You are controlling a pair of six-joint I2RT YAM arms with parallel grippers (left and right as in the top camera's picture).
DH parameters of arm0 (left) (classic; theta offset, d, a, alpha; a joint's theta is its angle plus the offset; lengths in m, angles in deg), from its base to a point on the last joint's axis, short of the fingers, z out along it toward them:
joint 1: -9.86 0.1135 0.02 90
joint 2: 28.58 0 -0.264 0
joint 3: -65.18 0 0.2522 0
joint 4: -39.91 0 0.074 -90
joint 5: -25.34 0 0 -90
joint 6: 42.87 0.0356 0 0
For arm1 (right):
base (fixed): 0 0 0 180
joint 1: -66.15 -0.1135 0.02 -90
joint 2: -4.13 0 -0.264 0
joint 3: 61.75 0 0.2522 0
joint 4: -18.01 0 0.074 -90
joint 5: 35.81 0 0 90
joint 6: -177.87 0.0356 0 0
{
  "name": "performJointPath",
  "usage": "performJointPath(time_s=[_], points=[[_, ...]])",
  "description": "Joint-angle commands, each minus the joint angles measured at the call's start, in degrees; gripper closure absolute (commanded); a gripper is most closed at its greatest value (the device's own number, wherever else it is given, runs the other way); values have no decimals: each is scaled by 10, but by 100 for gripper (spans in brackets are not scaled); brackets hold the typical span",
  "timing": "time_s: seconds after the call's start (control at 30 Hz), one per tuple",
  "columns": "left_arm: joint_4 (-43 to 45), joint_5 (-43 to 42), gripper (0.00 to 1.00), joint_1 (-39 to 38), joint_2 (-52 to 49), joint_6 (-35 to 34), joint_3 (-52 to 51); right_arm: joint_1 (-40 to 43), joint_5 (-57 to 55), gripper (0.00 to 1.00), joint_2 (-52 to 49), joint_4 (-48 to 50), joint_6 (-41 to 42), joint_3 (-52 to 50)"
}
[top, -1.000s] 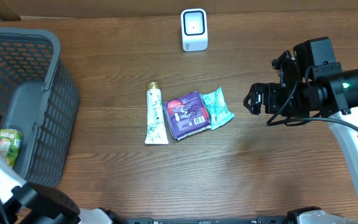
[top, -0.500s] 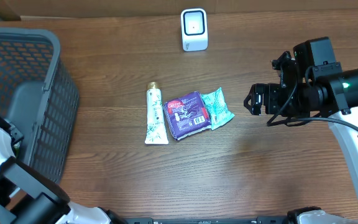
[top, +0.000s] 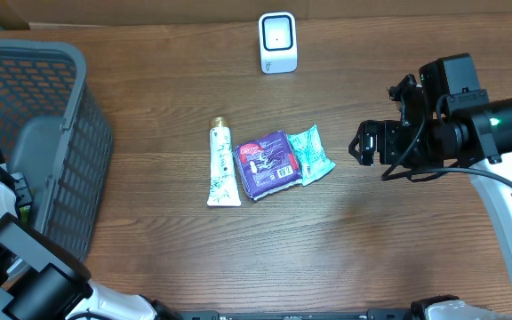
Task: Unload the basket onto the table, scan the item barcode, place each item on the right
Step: 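Reach into basket and grasp the green drink pouch with left gripper, then place the green pouch left of the white tube and release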
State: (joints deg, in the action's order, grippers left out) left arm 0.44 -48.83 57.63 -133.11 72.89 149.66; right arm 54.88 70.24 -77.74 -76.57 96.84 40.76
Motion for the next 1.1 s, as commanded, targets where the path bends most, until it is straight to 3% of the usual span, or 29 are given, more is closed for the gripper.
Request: performJointPath(time_s=[0.0,0.07,0.3,0.5,0.57,0.6,0.63,0.83,0.93,1.07], points=[[-13,-50,28,-2,-26,13,-9,-2,-5,0,3,1,-4,12],[-24,-55,0,-1,-29,13,-9,-2,-5,0,3,1,-4,12],[-35,-96,3,-1,-44,13,-9,-2,-5,0,3,1,-3,12],[-67,-124,28,-2,-77,12,-9,-2,-5,0,3,5,-2,12],[-68,-130,53,-2,-80,8,-9,-2,-5,0,3,7,-2,12],[-66,-129,87,-2,-79,8,-6,-2,-5,0,3,8,-2,12],[-67,-129,96,-2,-78,8,-2,-2,-5,0,3,8,-2,12],[-112,-129,96,-5,-78,-113,78,-2,-5,0,3,10,-2,12],[-185,-163,96,-15,-78,-206,196,-2,-5,0,3,22,-2,12],[-301,-265,96,-35,-78,-221,376,-2,-5,0,3,34,-2,12]])
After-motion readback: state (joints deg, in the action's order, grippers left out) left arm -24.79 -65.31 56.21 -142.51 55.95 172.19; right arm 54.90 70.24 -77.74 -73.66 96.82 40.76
